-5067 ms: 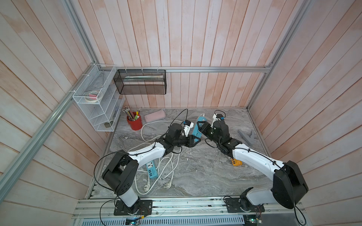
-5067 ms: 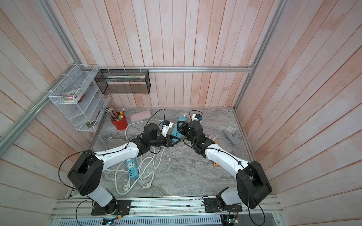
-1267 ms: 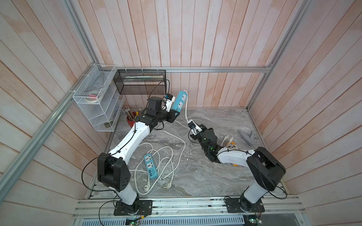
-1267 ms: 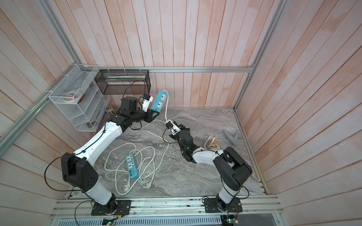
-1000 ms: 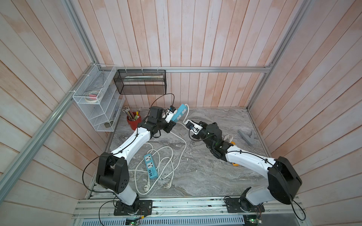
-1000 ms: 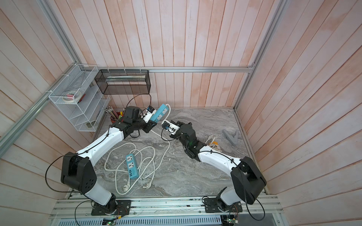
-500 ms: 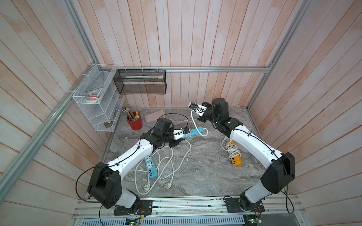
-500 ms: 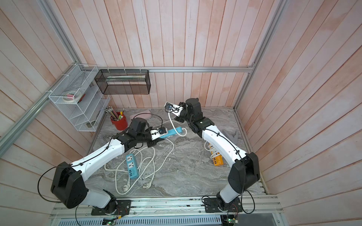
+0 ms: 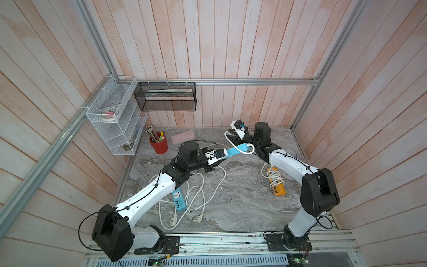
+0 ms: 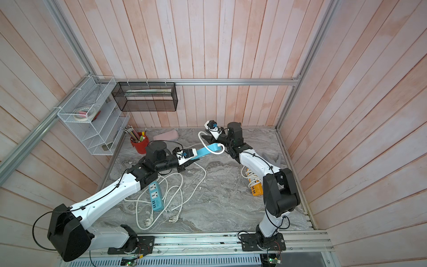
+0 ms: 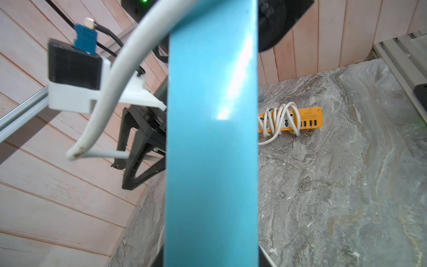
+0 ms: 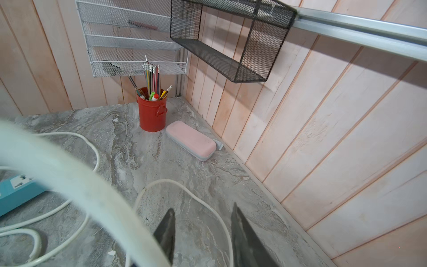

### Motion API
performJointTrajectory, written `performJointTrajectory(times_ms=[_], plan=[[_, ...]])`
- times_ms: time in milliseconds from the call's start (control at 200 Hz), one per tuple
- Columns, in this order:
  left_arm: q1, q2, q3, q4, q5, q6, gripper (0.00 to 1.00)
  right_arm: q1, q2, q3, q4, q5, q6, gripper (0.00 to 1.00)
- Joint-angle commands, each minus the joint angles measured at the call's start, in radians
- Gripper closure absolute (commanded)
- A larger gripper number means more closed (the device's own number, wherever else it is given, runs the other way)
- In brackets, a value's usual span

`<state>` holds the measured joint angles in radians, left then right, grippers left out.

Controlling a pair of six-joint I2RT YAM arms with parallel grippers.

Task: Wrap the cord around the power strip
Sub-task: Wrap the power cord around the power strip.

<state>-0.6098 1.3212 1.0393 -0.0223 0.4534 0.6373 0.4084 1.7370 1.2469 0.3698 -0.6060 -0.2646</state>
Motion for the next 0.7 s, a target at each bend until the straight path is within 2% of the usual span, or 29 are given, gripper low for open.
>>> performJointTrajectory(times_ms=[0,150,225,370,435,510,570,695], plan=[[0.007,-0.014,0.050,0.074,0.015,-0.097,1.00,0.004,0.050,-0.051,0.305,-0.018,0.241,0.54],[0.019,0.004,0.104,0.035,0.006,-0.149,1.00,0.007,0.132,-0.085,0.480,0.064,0.367,0.49],[0.022,0.013,0.127,0.014,-0.004,-0.168,1.00,0.013,0.190,-0.075,0.511,0.105,0.376,0.48],[0.042,0.022,0.148,0.019,-0.012,-0.224,1.00,0.014,0.303,-0.014,0.539,0.263,0.370,0.50],[0.056,0.022,0.153,0.012,-0.009,-0.247,1.00,0.013,0.339,0.016,0.532,0.280,0.362,0.60],[0.075,0.023,0.155,0.011,-0.025,-0.274,1.00,0.022,0.353,0.029,0.515,0.284,0.355,0.78],[0.095,0.026,0.159,0.010,-0.052,-0.295,1.00,0.034,0.338,0.003,0.509,0.309,0.331,0.89],[0.160,0.060,0.214,-0.057,-0.118,-0.326,1.00,0.074,0.256,-0.113,0.441,0.416,0.214,0.98]])
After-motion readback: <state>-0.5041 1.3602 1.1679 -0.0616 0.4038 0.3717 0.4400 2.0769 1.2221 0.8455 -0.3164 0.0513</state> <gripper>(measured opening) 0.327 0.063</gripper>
